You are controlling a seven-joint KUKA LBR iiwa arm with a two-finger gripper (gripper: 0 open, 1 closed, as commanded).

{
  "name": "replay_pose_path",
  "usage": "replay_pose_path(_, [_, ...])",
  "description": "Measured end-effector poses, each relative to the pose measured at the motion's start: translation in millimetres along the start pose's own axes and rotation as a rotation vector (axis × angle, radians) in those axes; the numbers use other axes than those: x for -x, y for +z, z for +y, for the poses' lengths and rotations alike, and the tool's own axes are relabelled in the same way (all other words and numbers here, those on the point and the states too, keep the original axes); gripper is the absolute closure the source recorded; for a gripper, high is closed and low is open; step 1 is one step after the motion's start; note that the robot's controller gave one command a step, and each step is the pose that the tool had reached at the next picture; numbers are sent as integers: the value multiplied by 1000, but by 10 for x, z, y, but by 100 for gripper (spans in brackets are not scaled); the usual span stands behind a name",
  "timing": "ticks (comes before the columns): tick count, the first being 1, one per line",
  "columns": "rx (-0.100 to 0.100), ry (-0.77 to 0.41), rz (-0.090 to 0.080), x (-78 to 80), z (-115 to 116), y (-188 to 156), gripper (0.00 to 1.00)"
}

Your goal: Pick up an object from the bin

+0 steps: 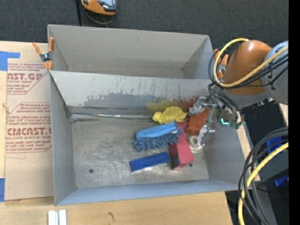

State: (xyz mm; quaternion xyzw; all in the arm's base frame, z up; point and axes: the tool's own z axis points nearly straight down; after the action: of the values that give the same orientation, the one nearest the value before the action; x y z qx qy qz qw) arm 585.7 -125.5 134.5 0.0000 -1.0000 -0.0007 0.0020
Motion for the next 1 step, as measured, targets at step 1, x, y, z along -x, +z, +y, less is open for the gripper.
replay_pose_path(1, [-2, -1, -6, 17, -1, -37, 0])
